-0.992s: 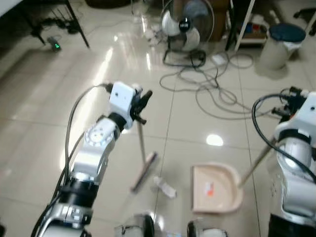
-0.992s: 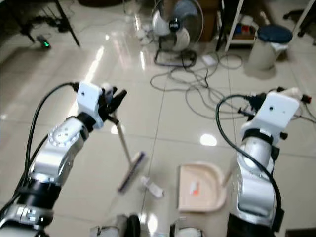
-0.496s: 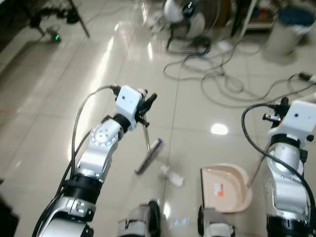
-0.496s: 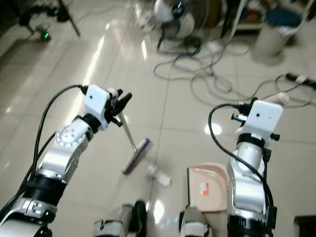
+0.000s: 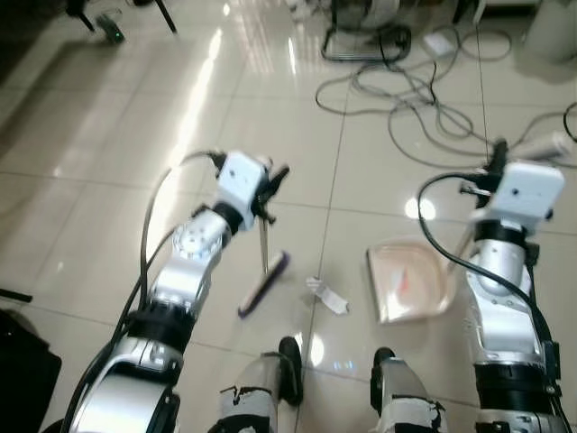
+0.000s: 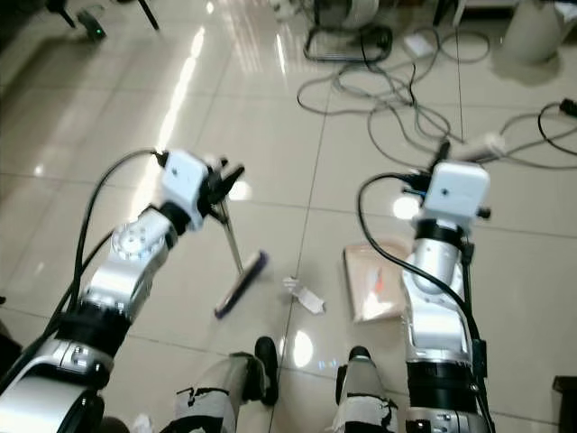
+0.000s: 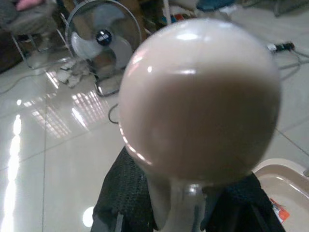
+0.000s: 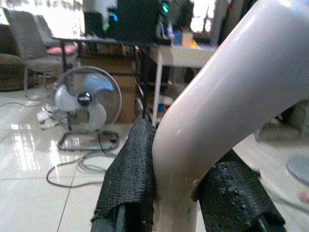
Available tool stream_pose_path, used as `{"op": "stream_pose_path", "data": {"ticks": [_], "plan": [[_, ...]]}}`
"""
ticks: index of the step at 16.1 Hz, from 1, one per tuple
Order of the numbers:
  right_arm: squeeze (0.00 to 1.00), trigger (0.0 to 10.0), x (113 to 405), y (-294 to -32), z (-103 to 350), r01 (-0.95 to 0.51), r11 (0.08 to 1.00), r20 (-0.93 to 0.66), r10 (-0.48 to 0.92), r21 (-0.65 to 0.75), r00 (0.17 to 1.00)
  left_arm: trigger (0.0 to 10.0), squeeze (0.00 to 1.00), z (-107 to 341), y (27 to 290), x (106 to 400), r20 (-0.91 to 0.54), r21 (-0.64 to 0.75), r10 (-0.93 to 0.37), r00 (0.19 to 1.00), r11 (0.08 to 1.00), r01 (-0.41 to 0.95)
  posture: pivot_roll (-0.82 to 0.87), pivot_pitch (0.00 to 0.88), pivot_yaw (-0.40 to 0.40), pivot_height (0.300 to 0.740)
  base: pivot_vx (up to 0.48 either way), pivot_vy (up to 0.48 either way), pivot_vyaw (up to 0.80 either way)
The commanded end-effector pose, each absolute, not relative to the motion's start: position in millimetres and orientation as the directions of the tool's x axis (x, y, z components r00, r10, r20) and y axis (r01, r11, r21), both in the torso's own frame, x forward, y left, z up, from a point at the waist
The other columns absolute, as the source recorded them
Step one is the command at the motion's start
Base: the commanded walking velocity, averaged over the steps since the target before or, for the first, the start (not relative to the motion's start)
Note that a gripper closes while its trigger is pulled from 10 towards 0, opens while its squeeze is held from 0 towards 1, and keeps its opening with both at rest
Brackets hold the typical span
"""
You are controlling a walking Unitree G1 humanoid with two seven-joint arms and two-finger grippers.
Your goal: Sweep floor
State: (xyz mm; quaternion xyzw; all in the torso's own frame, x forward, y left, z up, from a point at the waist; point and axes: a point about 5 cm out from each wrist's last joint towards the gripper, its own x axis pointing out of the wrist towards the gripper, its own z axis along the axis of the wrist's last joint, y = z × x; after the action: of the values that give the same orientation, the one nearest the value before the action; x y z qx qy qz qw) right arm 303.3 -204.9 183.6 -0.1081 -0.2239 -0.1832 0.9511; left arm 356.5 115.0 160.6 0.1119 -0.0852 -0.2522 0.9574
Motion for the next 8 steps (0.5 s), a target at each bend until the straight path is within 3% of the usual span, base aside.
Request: {"op": "stream_pose_path", "data": {"ticks": [1,5,8], "plan": [[0.0,10.0,304,-196,183,0.371,0.917,0.5,-0.254,-0.148,0.828,10.0,0.0,161,125,359,0.136,0.24,-0.454,0.881,0.878,0.415,0.03,0.439,0.181,0.74,0.0,0.0,0.0],[0.0,10.0,300,-187,172,0.363,0.917,0.539,-0.223,-0.167,0.812,10.0,0.0,167,122,365,0.207,0.179,-0.4,0.893,0.913,0.368,0.07,0.449,0.198,0.74,0.0,0.0,0.0],[0.0,10.0,304,-180,167,0.367,0.916,0.537,-0.23,-0.162,0.811,10.0,0.0,163,112,369,0.163,0.187,-0.415,0.895,0.904,0.384,0.08,0.454,0.21,0.74,0.0,0.0,0.0]]}}
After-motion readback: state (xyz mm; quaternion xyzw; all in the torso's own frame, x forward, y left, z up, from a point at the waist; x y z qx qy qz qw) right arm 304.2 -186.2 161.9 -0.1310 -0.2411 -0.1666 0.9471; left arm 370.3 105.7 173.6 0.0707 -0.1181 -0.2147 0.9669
